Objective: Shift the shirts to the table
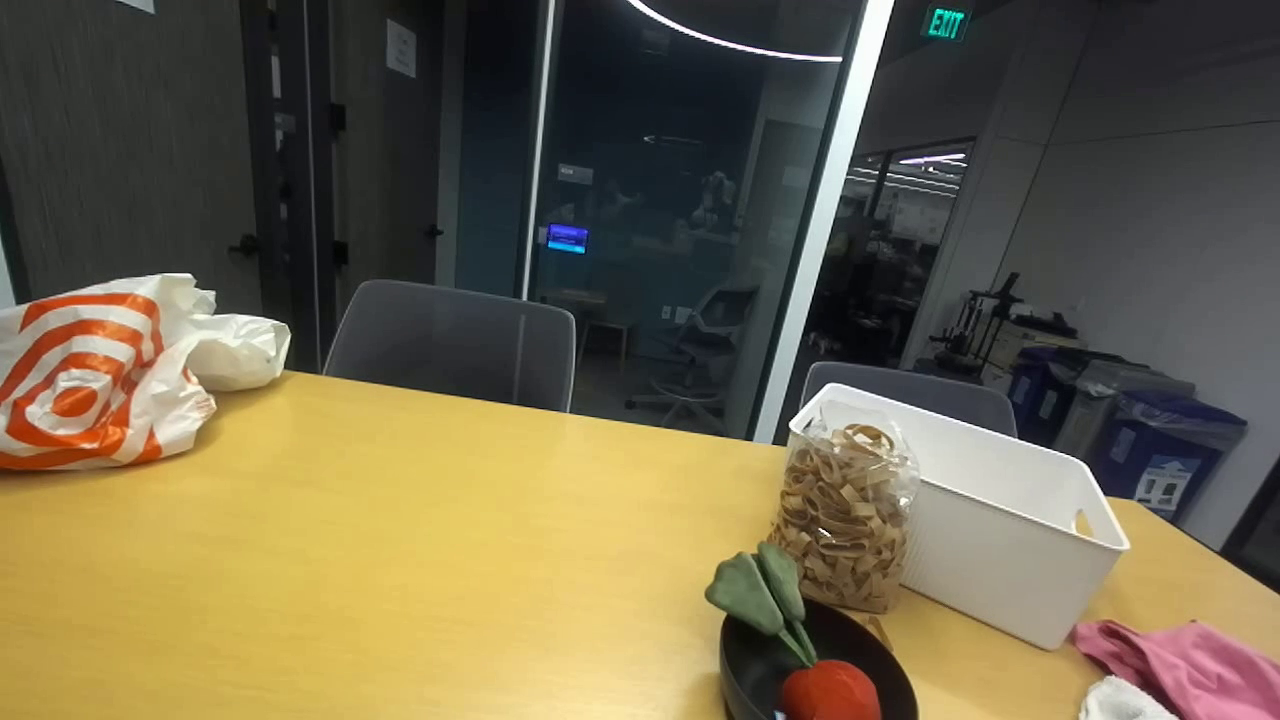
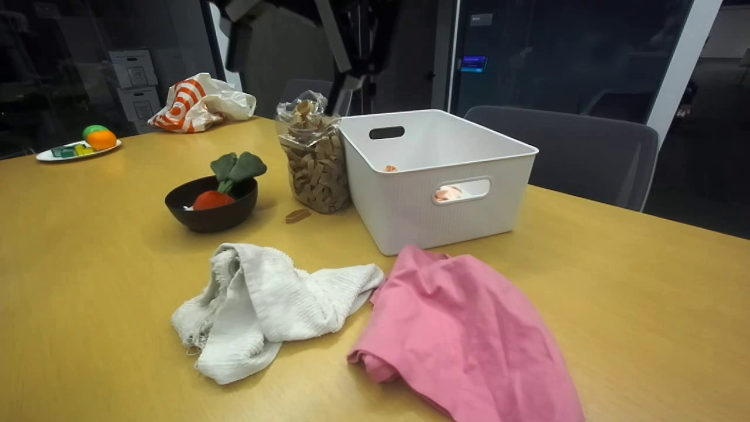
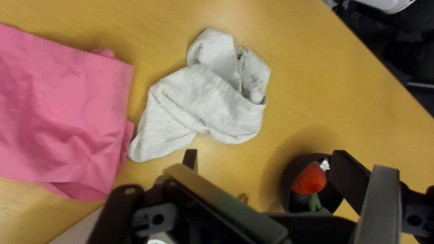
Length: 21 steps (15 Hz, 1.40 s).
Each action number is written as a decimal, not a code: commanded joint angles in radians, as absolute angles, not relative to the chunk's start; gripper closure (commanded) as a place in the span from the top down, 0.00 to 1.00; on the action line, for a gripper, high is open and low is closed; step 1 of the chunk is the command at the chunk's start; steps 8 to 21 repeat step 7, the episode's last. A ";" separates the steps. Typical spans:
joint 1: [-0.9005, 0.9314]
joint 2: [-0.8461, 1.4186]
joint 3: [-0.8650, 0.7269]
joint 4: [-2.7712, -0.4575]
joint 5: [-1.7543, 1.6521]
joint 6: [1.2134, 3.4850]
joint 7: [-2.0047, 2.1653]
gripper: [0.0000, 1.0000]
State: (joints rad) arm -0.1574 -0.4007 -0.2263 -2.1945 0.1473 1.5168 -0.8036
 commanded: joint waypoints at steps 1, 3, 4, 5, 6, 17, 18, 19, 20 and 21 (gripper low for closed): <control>-0.129 -0.428 -0.259 -2.115 0.153 1.334 -0.830 1.00; -0.115 -0.432 -0.278 -2.094 0.176 1.256 -0.873 1.00; -0.127 -0.435 -0.261 -2.131 0.150 1.322 -0.828 1.00; -0.124 -0.436 -0.267 -2.122 0.155 1.297 -0.842 1.00; -0.123 -0.436 -0.270 -2.119 0.158 1.287 -0.850 1.00; -0.122 -0.436 -0.272 -2.118 0.159 1.282 -0.854 1.00; -0.122 -0.436 -0.272 -2.118 0.159 1.282 -0.854 1.00; -0.122 -0.436 -0.272 -2.118 0.159 1.282 -0.854 1.00; -0.122 -0.436 -0.272 -2.118 0.159 1.282 -0.854 1.00; -0.122 -0.436 -0.272 -2.118 0.159 1.282 -0.854 1.00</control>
